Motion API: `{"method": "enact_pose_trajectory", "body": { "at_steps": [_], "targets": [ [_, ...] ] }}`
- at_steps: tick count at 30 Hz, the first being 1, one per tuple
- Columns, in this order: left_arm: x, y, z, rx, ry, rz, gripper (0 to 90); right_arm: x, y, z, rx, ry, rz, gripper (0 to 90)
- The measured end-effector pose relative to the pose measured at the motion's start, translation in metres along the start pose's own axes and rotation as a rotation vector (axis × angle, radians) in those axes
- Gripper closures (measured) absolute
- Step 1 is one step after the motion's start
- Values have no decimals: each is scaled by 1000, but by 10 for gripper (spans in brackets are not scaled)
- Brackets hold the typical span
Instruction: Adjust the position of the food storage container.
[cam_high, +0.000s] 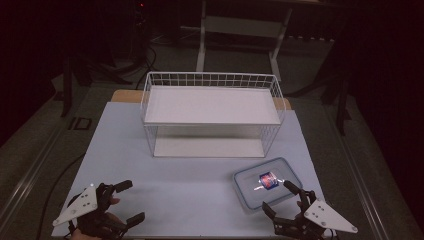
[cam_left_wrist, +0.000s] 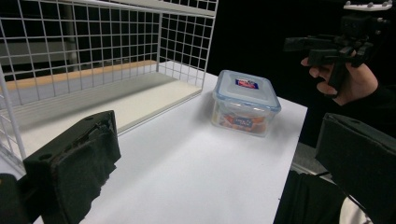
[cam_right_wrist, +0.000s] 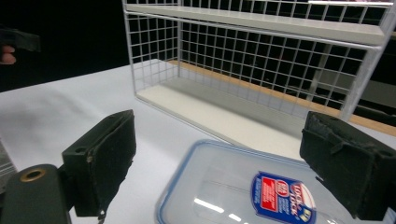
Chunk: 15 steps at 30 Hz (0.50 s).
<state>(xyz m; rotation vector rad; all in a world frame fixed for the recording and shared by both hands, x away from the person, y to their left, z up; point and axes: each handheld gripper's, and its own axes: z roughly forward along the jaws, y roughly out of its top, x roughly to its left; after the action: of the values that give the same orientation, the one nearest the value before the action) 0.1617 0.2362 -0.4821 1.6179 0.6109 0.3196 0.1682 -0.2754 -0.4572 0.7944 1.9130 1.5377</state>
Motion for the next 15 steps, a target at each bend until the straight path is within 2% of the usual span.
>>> {"method": "enact_pose_trajectory", "body": {
  "at_steps": [3,10,13,15],
  "targets": [
    [-1,0,0,-3,0,4,0,1,3,1,-6,11,6,104],
    [-2,1,0,-6,-3,15,0,-4,21,-4,-38,-13,17,104],
    [-3,1,1,-5,-6,18,0,-7,29,-5,-44,-40,-8,104],
    [-3,2,1,-5,-5,20,0,-8,33,-4,-36,-59,-51,104]
  ]
}}
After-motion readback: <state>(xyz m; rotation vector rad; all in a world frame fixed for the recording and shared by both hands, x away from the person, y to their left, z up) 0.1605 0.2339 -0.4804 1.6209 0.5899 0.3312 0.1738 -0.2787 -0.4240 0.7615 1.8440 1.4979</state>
